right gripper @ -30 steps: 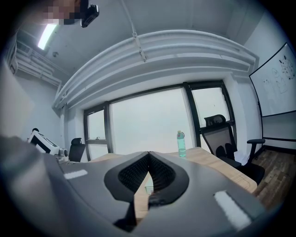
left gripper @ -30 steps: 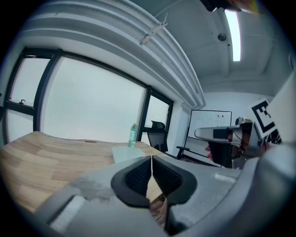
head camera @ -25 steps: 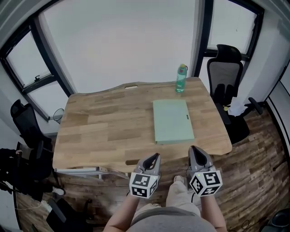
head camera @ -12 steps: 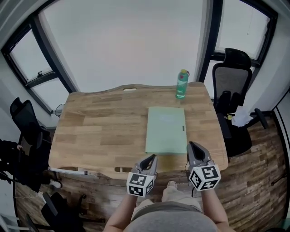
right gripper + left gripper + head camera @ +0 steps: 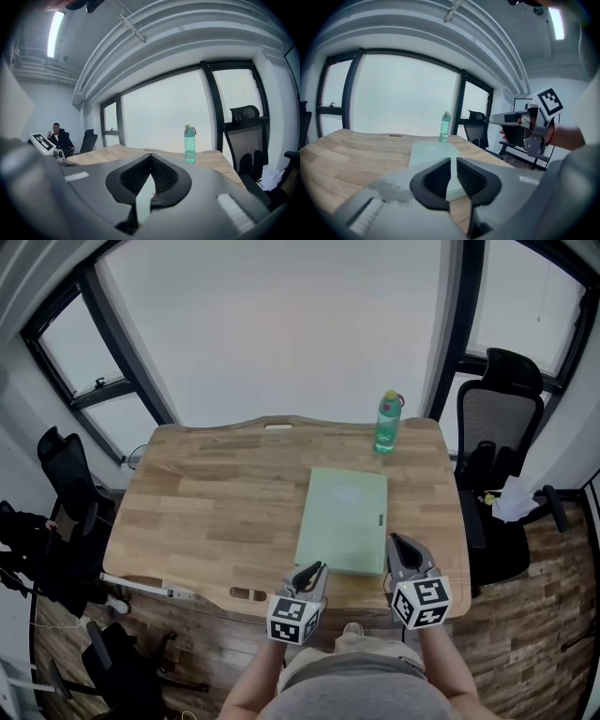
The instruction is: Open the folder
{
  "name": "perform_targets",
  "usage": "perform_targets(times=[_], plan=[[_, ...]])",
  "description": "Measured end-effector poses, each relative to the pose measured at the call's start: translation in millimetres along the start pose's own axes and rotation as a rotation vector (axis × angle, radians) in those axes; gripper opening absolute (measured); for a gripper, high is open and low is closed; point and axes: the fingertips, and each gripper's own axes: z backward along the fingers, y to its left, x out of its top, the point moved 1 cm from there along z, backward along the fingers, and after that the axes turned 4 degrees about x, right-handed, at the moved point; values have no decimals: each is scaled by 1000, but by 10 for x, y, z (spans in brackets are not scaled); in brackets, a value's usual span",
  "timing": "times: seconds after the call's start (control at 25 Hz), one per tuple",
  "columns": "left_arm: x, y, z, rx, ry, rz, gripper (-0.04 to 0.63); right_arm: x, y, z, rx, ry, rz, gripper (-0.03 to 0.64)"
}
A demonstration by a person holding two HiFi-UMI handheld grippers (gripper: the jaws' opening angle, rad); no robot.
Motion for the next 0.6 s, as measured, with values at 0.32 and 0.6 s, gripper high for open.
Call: perform_targets(times=[0.32,0.6], plan=[[-190,-1,-211,23,51,4,78,-276,-218,-217,58,60,-13,-2],[-338,-49,-394,19,106,-48,128,-652,-404,-366,82,147,-39,-2]])
